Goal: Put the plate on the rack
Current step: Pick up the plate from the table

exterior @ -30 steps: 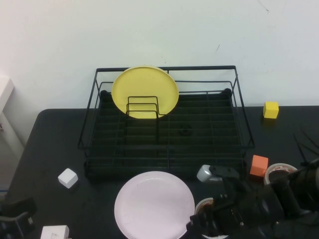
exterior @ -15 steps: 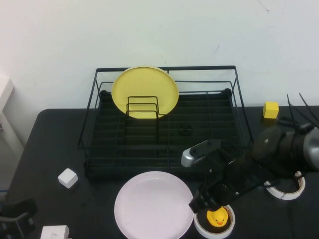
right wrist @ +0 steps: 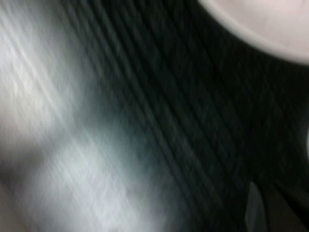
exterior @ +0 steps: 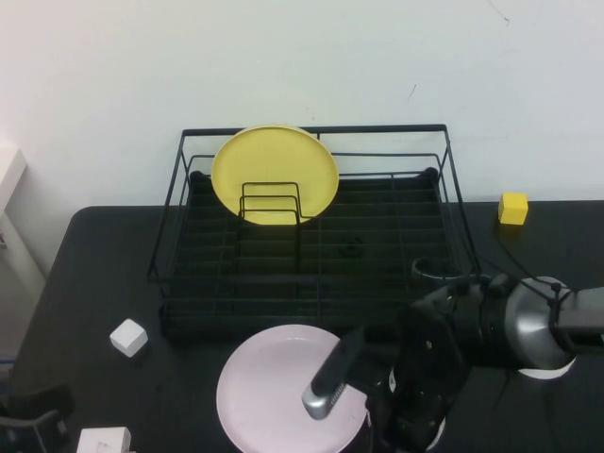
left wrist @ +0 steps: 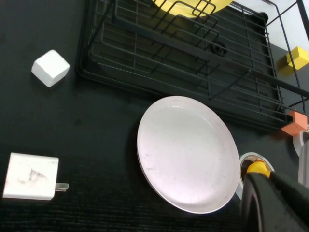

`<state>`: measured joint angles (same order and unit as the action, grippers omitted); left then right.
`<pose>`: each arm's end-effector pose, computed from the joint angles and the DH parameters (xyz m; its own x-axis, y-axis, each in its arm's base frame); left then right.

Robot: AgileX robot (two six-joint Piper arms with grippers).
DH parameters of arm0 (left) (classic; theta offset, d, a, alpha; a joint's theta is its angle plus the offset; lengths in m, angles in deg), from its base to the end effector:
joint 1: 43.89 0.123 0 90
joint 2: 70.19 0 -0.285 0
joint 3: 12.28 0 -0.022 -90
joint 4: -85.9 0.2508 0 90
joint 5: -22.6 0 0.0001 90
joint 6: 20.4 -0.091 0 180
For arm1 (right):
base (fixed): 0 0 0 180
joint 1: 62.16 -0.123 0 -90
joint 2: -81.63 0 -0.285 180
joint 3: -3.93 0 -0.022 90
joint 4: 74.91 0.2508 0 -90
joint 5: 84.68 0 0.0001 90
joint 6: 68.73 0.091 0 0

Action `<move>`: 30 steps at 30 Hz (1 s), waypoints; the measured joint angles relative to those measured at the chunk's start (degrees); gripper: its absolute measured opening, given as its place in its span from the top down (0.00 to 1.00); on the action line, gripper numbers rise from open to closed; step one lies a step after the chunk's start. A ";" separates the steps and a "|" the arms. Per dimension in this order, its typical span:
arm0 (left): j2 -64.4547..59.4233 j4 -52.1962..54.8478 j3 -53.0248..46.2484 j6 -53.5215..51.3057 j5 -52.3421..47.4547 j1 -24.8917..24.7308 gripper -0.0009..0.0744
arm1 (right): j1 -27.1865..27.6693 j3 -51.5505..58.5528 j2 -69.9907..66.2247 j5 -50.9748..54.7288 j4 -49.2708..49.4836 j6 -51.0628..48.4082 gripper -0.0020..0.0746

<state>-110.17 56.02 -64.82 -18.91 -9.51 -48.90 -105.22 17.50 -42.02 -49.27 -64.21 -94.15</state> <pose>0.1057 -0.0335 0.2717 -0.5992 -0.3936 -0.6972 0.0383 0.8557 -0.5160 0.2539 0.2507 0.1015 -0.4957 -0.8534 -0.1613 -0.8681 0.4923 0.0630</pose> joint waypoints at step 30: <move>0.00 -0.21 0.00 -0.13 0.13 0.00 0.99 | -0.22 -5.70 -8.37 -5.24 6.99 -50.86 0.48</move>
<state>-110.17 55.81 -64.82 -19.04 -9.38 -48.90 -105.43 11.80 -50.38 -54.51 -57.23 -145.01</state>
